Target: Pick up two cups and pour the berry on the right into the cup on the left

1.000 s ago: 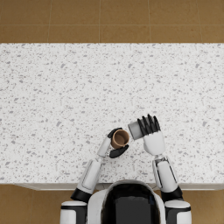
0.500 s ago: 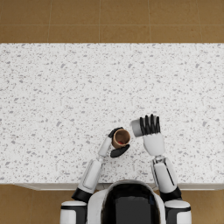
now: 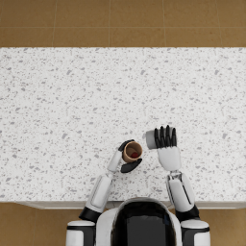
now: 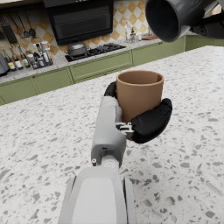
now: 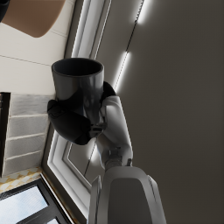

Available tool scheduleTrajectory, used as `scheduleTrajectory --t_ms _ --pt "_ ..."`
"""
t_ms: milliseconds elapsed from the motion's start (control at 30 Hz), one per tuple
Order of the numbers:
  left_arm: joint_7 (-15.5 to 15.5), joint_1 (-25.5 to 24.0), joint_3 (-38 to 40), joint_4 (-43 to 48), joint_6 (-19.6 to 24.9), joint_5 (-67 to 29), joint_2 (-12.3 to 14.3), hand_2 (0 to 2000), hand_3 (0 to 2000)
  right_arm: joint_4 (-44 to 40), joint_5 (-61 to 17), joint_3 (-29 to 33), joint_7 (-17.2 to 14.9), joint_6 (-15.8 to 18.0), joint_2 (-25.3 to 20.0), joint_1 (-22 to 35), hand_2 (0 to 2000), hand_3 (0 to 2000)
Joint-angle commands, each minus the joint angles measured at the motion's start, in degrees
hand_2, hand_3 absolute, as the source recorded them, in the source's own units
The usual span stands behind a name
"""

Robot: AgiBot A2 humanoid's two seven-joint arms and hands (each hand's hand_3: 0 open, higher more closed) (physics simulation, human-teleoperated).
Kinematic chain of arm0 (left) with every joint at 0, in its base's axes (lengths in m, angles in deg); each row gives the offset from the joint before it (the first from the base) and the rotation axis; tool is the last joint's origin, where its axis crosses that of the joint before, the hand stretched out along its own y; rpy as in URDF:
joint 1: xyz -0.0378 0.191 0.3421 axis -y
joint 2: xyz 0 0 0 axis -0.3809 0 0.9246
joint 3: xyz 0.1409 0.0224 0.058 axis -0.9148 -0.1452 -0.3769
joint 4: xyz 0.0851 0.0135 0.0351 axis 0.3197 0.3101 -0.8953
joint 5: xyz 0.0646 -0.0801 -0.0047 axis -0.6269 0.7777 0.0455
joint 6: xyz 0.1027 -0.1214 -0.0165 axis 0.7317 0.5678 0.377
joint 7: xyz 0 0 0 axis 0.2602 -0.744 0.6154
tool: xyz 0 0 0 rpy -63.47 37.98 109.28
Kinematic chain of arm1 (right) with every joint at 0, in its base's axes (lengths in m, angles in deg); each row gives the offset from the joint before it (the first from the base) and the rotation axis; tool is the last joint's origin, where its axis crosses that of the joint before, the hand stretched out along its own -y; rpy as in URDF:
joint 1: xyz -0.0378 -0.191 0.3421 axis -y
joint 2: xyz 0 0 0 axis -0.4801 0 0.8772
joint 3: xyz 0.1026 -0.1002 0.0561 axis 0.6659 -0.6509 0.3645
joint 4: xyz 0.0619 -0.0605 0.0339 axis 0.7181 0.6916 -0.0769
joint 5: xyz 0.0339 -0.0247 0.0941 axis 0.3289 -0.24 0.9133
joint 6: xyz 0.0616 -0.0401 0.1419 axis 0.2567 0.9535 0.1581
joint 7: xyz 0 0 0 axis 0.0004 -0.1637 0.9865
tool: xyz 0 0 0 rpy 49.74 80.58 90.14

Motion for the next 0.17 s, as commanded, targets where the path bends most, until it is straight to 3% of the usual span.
scheduleTrajectory --t_ms 33,167 --pt "0.01 0.00 0.00 0.00 -0.01 0.00 0.00 2000 1280 0.00 -0.01 0.00 0.00 0.00 0.00 0.00 2000 1280" --pt "0.01 -0.01 0.01 0.00 0.00 0.00 0.00 2000 1280 0.00 -0.02 0.00 0.02 0.00 0.00 0.00 2000 1280"
